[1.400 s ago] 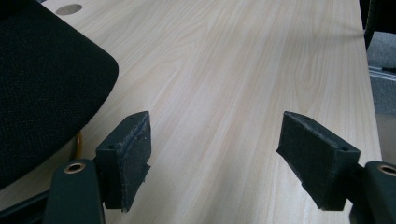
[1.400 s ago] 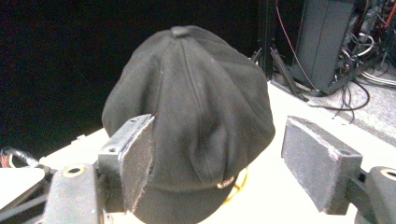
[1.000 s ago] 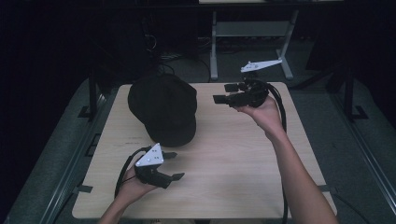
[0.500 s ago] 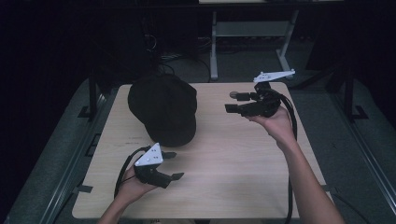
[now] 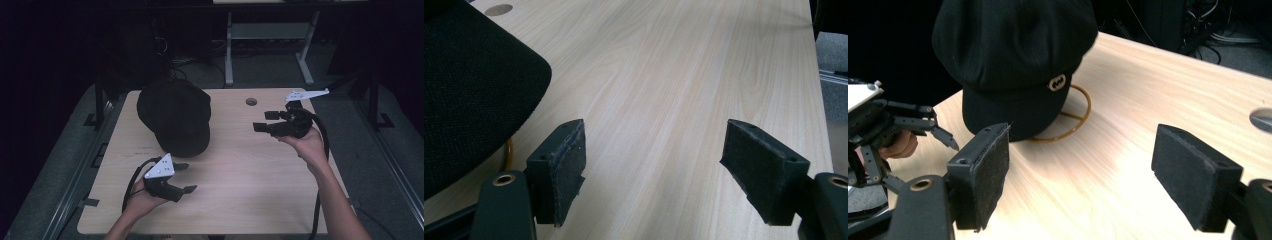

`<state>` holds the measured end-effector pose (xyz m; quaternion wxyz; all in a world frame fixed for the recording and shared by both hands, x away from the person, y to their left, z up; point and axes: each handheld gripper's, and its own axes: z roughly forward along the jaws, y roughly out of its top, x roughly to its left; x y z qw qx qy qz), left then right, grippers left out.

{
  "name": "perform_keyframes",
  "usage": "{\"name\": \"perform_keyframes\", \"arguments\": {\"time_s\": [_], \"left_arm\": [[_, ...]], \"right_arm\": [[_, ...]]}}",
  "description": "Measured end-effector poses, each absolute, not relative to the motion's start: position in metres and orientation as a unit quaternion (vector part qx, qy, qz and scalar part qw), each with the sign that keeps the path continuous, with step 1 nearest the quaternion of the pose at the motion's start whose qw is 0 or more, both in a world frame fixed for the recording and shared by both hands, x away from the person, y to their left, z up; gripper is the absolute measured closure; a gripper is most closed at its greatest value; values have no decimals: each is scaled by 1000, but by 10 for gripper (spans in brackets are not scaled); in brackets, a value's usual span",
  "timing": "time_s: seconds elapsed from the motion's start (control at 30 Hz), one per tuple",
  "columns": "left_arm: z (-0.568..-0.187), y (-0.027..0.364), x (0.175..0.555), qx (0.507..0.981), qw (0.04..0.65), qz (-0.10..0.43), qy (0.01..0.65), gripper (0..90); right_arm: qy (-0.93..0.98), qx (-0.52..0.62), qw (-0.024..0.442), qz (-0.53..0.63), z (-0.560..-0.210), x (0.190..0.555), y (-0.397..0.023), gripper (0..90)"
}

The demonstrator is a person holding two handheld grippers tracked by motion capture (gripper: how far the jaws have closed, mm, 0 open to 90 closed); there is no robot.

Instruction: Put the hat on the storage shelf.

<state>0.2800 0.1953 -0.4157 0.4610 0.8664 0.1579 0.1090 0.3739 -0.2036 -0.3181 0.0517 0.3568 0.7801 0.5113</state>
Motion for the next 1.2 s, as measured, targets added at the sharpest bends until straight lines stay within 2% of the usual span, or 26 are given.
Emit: {"name": "perform_keyframes", "arguments": {"time_s": [0.53, 0.97, 1.2], "left_arm": [[-416, 198, 281, 862, 467, 109, 162, 255], [-414, 201, 281, 861, 466, 120, 164, 255], [-413, 202, 282, 858, 472, 117, 166, 256]], "right_arm": [[768, 391, 45, 505, -357, 351, -237, 227], [765, 406, 34, 498, -387, 317, -253, 215], [770, 400, 51, 495, -398, 293, -252, 202]]}}
